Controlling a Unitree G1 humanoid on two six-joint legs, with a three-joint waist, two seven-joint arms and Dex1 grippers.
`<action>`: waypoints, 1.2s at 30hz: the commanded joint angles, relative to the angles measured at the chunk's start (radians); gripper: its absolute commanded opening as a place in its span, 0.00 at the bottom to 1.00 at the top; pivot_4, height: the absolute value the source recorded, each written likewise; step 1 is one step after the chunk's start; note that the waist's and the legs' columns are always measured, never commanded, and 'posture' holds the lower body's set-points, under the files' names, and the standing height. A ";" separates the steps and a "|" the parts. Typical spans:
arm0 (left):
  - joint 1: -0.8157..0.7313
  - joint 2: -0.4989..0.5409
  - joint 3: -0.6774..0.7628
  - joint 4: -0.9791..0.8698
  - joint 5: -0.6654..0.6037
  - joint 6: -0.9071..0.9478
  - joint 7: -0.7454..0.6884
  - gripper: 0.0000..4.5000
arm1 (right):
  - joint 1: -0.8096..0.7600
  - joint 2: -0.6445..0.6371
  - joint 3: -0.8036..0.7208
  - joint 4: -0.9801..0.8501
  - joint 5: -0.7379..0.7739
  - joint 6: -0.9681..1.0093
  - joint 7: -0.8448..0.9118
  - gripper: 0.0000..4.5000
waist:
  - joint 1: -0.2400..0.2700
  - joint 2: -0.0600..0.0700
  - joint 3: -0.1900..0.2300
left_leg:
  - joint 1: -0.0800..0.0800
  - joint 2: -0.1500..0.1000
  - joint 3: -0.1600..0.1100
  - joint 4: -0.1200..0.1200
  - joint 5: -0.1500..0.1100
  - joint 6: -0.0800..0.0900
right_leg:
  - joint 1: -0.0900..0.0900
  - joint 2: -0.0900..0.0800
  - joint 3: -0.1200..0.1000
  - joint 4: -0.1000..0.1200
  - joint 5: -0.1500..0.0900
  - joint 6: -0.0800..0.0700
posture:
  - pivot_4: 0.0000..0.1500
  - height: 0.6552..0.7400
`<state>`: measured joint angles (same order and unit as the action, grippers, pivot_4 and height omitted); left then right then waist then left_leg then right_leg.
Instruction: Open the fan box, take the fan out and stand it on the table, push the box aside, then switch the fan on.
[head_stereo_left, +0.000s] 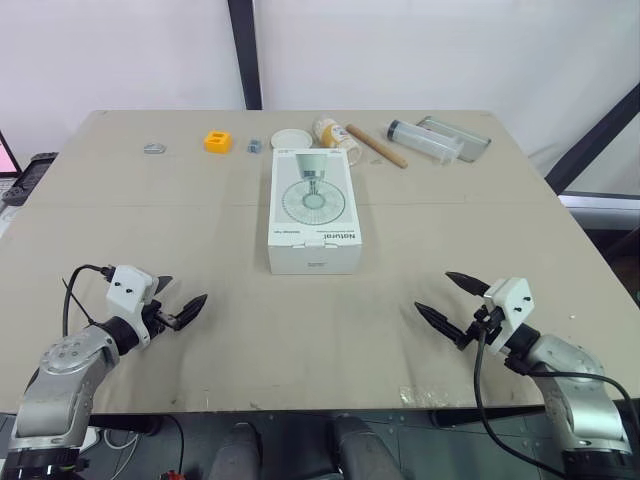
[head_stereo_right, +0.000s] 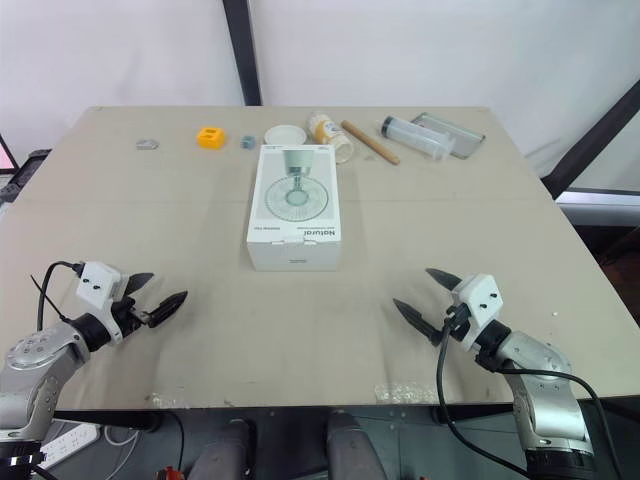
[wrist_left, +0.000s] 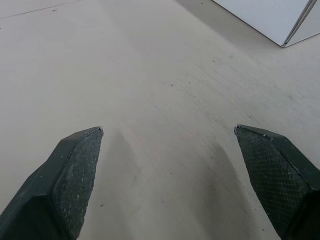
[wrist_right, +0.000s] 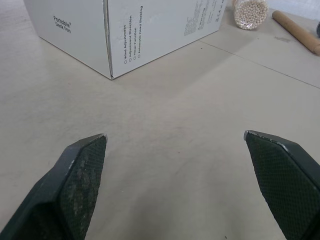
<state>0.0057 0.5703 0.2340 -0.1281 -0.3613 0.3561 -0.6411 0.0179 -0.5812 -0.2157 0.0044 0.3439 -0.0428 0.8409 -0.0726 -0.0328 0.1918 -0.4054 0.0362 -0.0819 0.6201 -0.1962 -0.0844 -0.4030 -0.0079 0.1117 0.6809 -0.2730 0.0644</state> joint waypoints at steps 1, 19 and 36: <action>-0.005 0.014 -0.002 -0.018 0.020 -0.001 0.014 0.99 | 0.003 0.000 -0.012 -0.030 0.003 -0.021 -0.005 1.00 | 0.000 0.000 0.000 | 0.000 0.000 0.000 0.000 0.000 0.000 | 0.000 0.000 0.000 0.000 0.000 0.000 | 1.00 1.00; -0.008 -0.012 -0.019 -0.048 0.007 -0.004 0.010 0.99 | 0.013 0.006 0.005 -0.020 -0.003 -0.042 0.002 1.00 | 0.000 0.000 0.000 | 0.000 0.000 0.000 0.000 0.000 0.000 | 0.000 0.000 0.000 0.000 0.000 0.000 | 1.00 1.00; -0.059 -0.039 0.003 -0.044 -0.007 -0.010 0.051 0.99 | -0.031 0.014 0.029 -0.027 -0.002 -0.043 0.008 1.00 | 0.000 0.000 0.000 | 0.000 0.000 0.000 0.000 0.000 0.000 | 0.000 0.000 0.000 0.000 0.001 0.000 | 1.00 1.00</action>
<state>-0.0280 0.5304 0.2053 -0.1382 -0.3548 0.3567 -0.6078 0.0120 -0.5679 -0.1925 0.0246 0.3302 -0.0847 0.8480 -0.0724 -0.0329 0.1917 -0.4052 0.0362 -0.0819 0.6204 -0.1961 -0.0843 -0.4028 -0.0078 0.1117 0.6809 -0.2724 0.0641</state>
